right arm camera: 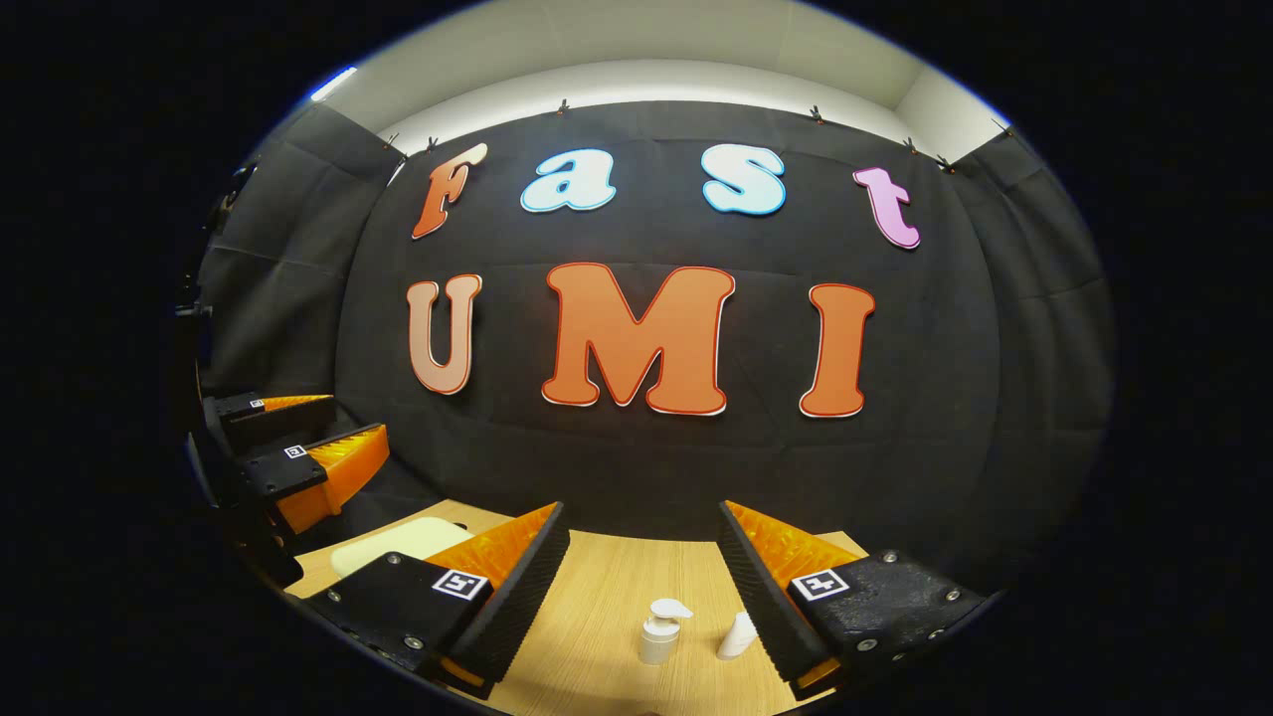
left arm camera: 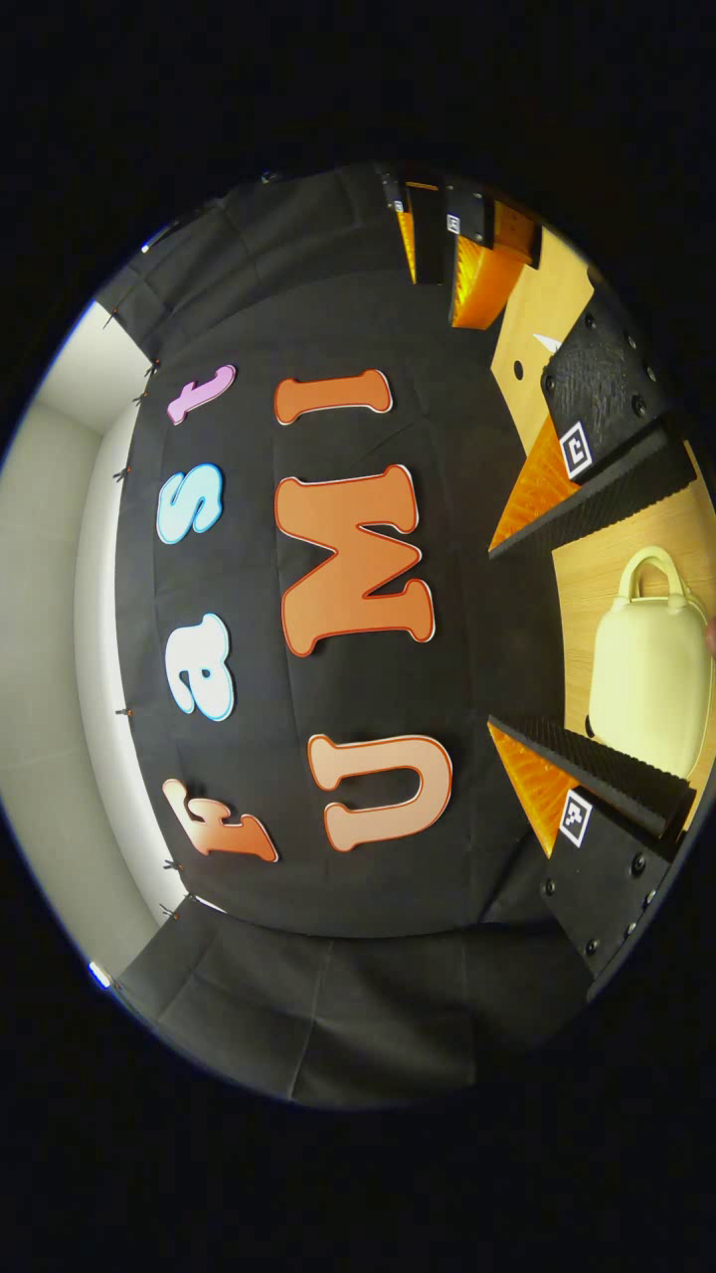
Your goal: First open the suitcase, pack the skin care products into it, and then close the suitcase.
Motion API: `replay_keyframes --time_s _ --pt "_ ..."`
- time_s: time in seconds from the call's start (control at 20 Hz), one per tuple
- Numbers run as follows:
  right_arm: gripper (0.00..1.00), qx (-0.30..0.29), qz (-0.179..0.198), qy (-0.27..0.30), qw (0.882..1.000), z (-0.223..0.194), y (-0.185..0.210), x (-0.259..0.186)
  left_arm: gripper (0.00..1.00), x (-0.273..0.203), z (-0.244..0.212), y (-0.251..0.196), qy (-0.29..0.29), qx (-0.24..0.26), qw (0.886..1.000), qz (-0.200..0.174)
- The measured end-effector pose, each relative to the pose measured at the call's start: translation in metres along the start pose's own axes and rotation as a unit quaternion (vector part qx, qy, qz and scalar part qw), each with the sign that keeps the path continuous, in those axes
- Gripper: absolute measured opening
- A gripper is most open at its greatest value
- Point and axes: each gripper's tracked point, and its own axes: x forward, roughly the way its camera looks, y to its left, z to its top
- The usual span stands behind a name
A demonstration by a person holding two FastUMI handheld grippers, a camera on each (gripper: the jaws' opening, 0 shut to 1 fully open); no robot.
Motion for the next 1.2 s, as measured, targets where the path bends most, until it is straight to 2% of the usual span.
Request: replay_keyframes --time_s 0.35,0.55,0.85,1.2 --pt "0.95 -0.011 -0.005 0.006 1.000 -0.006 -0.014 0.004 0.98 -0.003 -0.025 0.002 0.034 0.052 0.998 -0.020" --pt "0.95 -0.022 -0.017 0.005 1.000 -0.006 -0.030 0.008 0.99 -0.002 -0.035 0.003 0.038 0.122 0.991 -0.049" --pt "0.95 -0.035 -0.044 0.007 0.998 -0.008 -0.061 0.008 0.98 0.001 -0.056 -0.008 0.045 0.208 0.972 -0.101" --pt "0.95 -0.038 -0.061 0.021 0.997 -0.020 -0.082 0.005 0.98 -0.009 -0.097 -0.011 0.102 0.292 0.939 -0.149"
